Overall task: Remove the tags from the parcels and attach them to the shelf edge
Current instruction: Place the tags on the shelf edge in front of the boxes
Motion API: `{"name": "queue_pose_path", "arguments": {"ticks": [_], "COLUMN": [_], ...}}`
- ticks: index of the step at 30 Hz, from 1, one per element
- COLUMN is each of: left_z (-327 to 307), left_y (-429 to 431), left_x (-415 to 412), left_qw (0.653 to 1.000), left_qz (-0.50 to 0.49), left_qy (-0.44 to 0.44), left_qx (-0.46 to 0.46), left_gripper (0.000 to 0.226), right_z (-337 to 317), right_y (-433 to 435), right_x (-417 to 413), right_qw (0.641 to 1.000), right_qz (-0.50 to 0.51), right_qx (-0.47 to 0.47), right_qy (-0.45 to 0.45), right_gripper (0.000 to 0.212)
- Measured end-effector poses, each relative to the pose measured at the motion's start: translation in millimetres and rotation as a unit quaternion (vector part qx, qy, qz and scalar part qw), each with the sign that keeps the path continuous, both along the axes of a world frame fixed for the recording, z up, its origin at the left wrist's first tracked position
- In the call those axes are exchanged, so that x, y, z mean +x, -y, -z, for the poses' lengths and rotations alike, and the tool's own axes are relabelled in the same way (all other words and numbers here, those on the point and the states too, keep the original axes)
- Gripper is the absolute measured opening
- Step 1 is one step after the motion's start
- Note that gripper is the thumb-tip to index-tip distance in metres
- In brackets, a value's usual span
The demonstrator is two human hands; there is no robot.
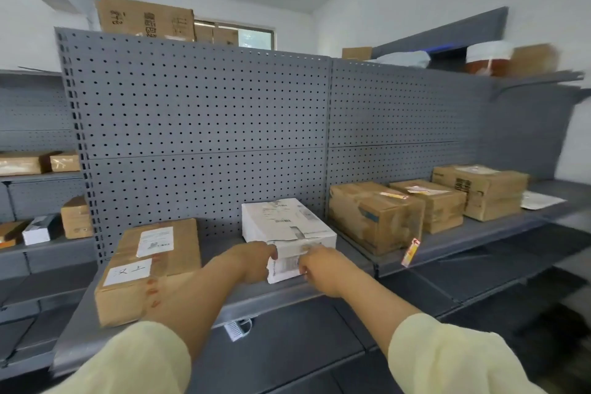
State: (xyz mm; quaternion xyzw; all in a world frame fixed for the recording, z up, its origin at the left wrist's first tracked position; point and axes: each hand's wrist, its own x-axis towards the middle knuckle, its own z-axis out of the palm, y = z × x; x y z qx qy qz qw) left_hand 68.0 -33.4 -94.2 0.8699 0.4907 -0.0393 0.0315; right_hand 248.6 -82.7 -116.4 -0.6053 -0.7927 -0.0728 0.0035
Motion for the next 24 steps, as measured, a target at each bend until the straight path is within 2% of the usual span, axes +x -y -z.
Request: {"name": "queue_pose_path", "arguments": {"ticks": [6,10,13,19,24], "left_z": [5.2,1.9,2.4,16.1,23.1], "left_y": [-3.0,-7.2,-8.7,-22.9,-45.3], "left_x": [117.6,193.8,240.9,302.6,335.8], "left_qw": [0.998,0.994,0.993,0.993,0.991], "left_qz": [0.061,0.092,0.102,0.111,0.127], "left_qy": [-0.031,-0.051,-0.052,-0.04,-0.04], "left_qx": [0.012,0.014,0.019,-0.007,-0.013], "left_gripper": [0.049,0.037,0.04,0.036,0.043], "right_z": [-4.1,-11.1,-11.6,1.5,8.0], "right_y": [23.2,32.2,34.5,30.8,11.7], "right_x": [109.6,184.4,232.3,295.2,322.5], "right_qw": [0.998,0.994,0.992,0.985,0.979], "right_qz": [0.056,0.098,0.124,0.17,0.186], "right_qx": [-0.024,-0.034,-0.036,-0.04,-0.077], "right_qy": [0.021,0.021,0.017,-0.011,0.015], "right_gripper": [0.028,0.029,0.028,0.027,0.027]}}
